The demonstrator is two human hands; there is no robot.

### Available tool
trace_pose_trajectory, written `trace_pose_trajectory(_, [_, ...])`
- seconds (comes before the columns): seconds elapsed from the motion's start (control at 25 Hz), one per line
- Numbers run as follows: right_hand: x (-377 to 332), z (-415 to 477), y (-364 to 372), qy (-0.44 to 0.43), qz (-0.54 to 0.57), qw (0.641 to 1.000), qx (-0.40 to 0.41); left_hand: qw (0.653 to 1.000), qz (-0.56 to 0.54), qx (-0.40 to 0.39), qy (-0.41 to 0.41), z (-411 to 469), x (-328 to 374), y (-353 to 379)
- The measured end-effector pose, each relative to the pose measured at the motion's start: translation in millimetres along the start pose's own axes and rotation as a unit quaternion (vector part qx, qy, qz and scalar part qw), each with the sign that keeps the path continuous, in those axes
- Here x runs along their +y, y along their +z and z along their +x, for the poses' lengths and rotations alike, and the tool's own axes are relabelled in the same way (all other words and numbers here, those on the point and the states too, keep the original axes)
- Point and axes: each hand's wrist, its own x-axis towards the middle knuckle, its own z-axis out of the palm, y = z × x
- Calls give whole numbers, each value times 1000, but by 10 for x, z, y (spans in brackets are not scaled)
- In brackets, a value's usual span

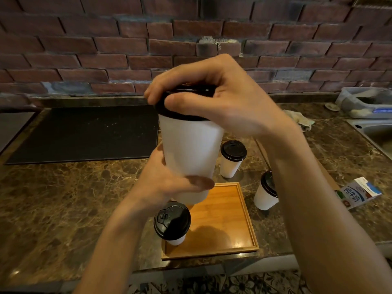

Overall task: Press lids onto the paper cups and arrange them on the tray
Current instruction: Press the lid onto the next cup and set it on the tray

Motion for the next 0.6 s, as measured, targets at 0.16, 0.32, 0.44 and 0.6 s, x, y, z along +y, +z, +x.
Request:
trace_pose_trajectory(0.16, [21, -4, 16, 14, -1, 1000, 23, 998, -38, -42, 7, 36, 8, -14])
trace_pose_trajectory(0.32, [-23, 46, 169, 42, -108, 985, 129, 997, -5, 48, 56, 64, 31, 98])
trace_pose_trajectory(0.44, [-49, 77, 145, 33, -164, 977, 129, 994, 4, 71, 80, 112, 52, 140])
trace_pose_trajectory(0.6, [-58, 23, 32, 27, -124, 986, 111, 998, 14, 26, 58, 159, 97, 120])
